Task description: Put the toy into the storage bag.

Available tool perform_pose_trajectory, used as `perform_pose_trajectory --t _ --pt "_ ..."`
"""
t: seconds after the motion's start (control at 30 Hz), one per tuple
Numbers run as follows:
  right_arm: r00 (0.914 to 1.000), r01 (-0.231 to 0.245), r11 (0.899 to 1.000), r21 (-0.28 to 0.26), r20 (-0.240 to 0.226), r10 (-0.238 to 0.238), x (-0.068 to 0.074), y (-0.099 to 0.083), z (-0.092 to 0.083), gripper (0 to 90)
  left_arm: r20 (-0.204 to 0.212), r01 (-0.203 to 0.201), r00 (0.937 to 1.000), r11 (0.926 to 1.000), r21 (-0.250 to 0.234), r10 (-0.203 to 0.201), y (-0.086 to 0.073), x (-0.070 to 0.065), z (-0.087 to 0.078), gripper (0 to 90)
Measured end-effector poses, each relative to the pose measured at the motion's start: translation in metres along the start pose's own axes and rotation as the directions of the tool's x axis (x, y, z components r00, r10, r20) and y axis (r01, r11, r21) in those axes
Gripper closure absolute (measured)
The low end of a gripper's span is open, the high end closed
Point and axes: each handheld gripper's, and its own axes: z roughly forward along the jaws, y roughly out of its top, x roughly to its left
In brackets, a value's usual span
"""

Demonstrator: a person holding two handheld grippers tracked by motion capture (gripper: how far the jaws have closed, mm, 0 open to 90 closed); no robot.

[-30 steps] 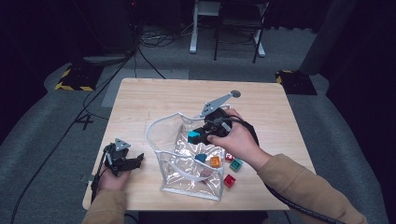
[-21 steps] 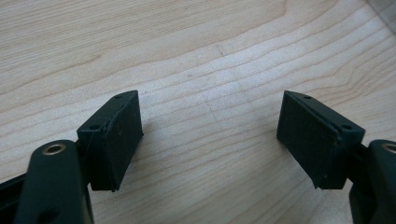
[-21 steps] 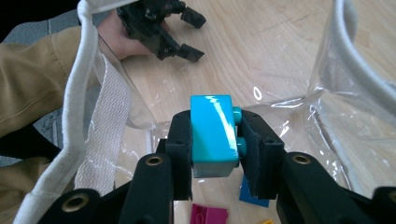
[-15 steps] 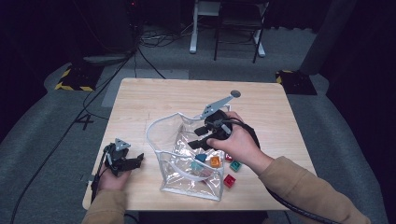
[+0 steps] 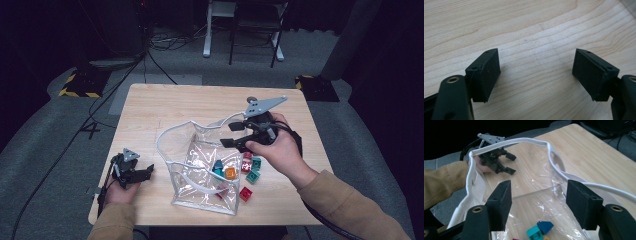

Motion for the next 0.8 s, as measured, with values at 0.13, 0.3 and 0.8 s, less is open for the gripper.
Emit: perform_pose_trajectory --t 0.13,0.3,0.8 --pt "0.9995 -0.016 1.000 -0.011 0.029 0.016 -0.008 -0.011 -0.015 39.5 0.000 0.000 1.0000 1.0000 -0.002 0.000 0.000 0.000 0.000 22.6" --pt "0.9975 -0.034 0.999 -0.017 0.062 0.035 -0.016 -0.026 -0.031 39.8 0.000 0.000 1.0000 1.0000 -0.002 0.000 0.000 0.000 0.000 22.6" --pt "0.9894 -0.074 0.997 -0.018 0.124 0.075 -0.028 -0.073 -0.054 35.1 0.000 0.001 1.0000 1.0000 -0.001 -0.001 0.000 0.000 0.000 22.6"
